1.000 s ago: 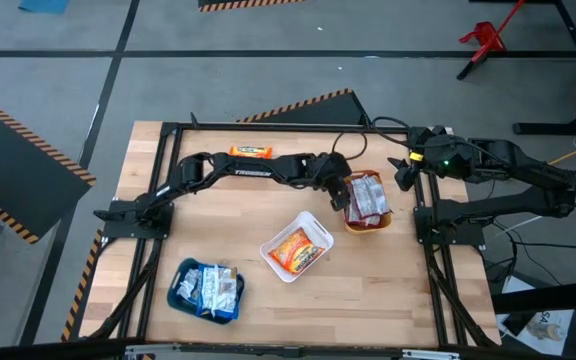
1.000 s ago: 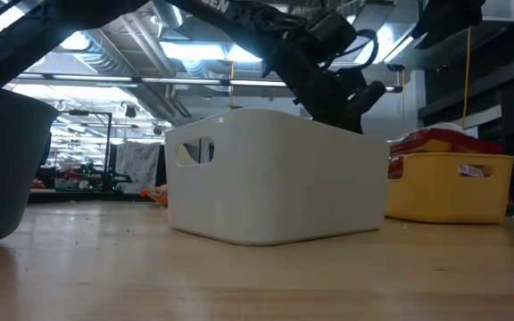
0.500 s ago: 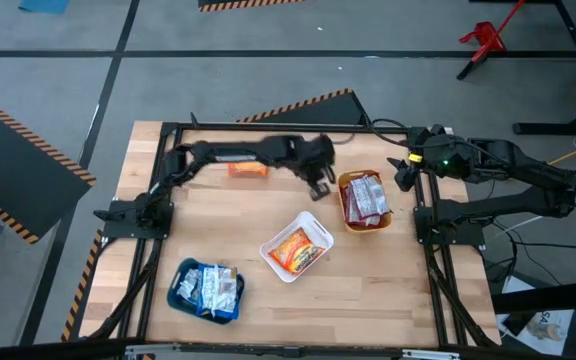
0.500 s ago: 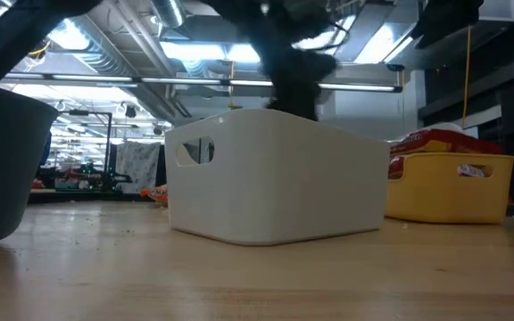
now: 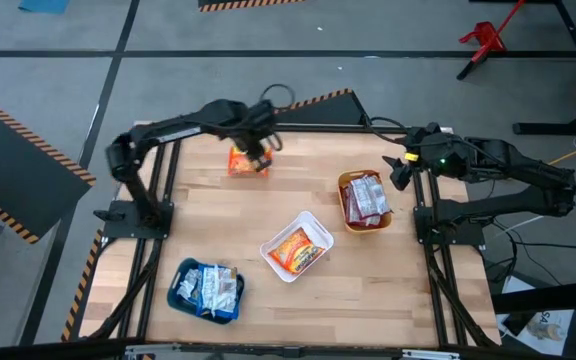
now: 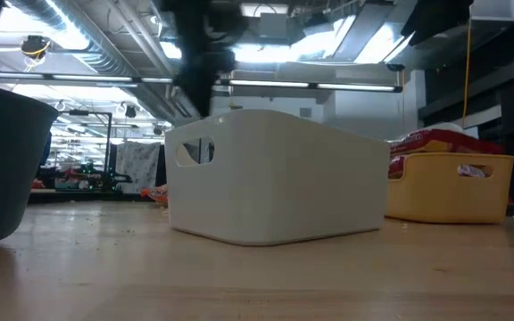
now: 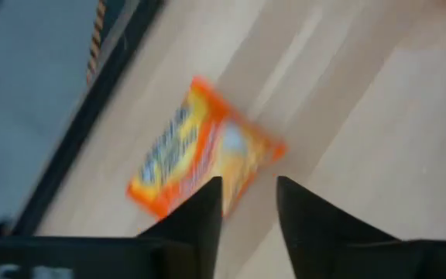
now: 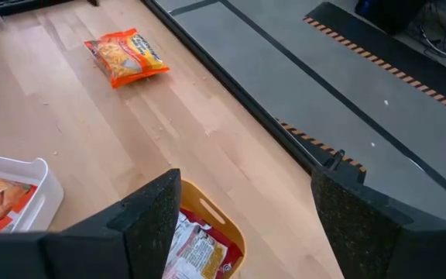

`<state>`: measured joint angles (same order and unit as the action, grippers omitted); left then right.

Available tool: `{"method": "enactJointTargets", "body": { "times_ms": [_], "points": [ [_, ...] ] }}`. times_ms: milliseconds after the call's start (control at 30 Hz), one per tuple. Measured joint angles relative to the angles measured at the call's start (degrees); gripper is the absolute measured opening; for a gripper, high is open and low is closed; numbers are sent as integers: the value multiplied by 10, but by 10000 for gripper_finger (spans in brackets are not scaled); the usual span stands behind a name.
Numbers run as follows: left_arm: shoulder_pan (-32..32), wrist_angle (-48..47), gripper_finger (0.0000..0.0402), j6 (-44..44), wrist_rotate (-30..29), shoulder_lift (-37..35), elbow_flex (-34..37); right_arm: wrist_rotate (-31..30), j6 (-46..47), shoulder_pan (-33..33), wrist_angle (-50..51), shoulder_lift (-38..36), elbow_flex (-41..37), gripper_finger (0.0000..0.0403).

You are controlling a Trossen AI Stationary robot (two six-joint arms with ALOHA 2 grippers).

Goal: Sort Maruchan noodles
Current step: Put the orange noodle pack into the white bin

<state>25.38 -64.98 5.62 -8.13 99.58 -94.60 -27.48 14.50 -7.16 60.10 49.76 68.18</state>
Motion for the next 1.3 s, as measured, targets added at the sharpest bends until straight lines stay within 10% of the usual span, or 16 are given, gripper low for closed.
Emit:
{"method": "enactJointTargets", "body": {
  "times_ms": [467, 1300],
  "points": [
    [32, 157, 242, 77, 2, -95, 338, -15, 2, 0, -1, 0, 0, 277],
    [84, 370, 240, 78, 32, -45, 470, -25, 6, 0, -2, 0, 0, 277]
  ]
}}
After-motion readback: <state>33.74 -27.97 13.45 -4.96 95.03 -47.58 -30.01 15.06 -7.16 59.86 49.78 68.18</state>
